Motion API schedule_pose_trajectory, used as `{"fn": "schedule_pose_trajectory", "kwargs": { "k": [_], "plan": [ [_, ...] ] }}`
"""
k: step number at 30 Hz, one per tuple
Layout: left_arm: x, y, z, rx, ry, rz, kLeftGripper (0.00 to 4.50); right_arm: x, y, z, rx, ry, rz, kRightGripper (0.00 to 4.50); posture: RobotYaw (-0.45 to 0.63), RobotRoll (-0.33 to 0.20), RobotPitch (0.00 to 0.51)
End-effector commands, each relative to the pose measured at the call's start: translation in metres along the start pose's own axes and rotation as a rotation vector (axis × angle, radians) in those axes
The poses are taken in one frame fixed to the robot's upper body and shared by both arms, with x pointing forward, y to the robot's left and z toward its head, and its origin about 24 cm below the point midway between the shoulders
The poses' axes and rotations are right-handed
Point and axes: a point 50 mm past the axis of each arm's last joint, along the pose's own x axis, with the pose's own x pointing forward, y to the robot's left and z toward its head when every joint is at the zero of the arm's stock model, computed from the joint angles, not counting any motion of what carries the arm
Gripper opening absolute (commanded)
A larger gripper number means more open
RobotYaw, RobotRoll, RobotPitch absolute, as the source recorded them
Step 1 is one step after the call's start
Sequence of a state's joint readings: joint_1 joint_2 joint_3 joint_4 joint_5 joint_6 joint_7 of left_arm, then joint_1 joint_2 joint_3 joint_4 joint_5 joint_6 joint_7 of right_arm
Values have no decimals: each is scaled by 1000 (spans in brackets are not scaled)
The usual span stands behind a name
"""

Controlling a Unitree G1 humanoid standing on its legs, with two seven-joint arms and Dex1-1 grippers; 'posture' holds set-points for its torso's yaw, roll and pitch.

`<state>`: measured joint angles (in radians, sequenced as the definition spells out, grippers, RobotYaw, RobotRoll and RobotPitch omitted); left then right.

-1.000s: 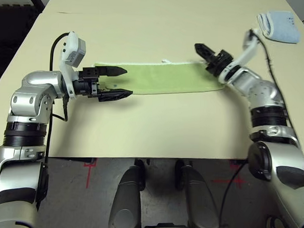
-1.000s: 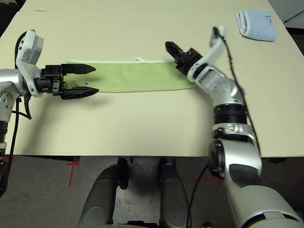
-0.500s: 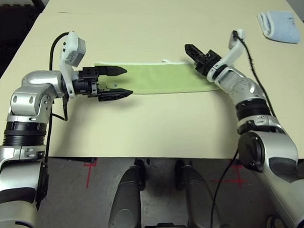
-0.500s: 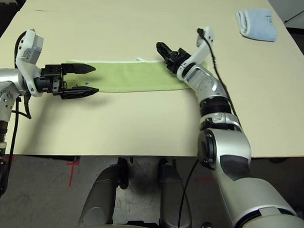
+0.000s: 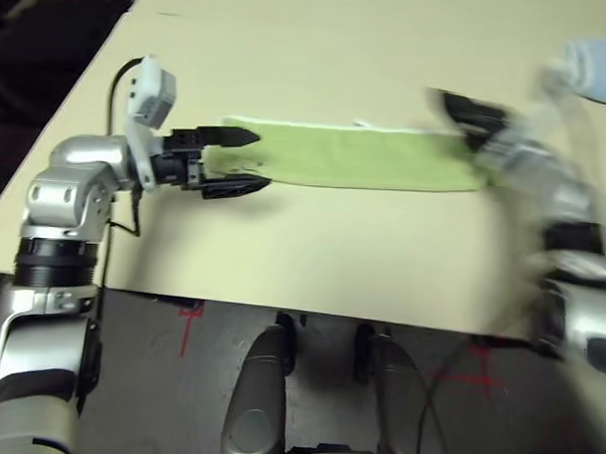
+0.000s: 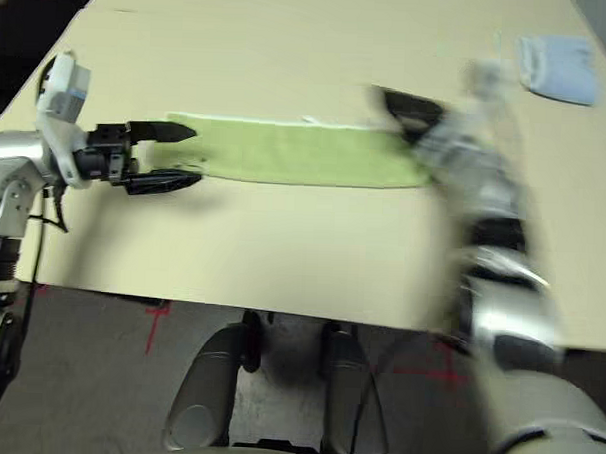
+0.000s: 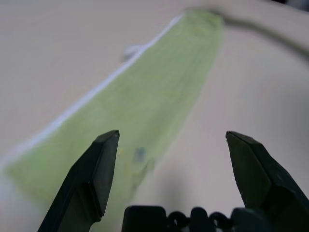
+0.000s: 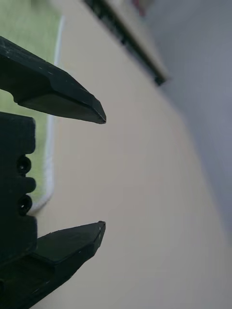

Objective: Fold the towel and set it aside.

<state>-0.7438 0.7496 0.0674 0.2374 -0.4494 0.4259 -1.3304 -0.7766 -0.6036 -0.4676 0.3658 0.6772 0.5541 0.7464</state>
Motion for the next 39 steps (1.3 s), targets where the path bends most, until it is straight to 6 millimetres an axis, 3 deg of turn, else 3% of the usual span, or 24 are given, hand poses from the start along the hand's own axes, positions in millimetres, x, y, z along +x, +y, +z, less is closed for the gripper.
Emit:
{"fn": "schedule_pose_trajectory", "kwargs": {
  "k": [1,32,39],
  "plan": [
    [-2,-2,-4,-3,23,-12,4483,-4,2,-11,53,53,5,4479,-57,0,278],
    [-13,0,-4,-3,23,47,4483,5,4,-31,153,85,-25,4479,-12,0,276],
    [-11,-1,-4,-1,23,41,4483,-1,-7,-43,248,133,-173,4479,-17,0,278]
  ]
}}
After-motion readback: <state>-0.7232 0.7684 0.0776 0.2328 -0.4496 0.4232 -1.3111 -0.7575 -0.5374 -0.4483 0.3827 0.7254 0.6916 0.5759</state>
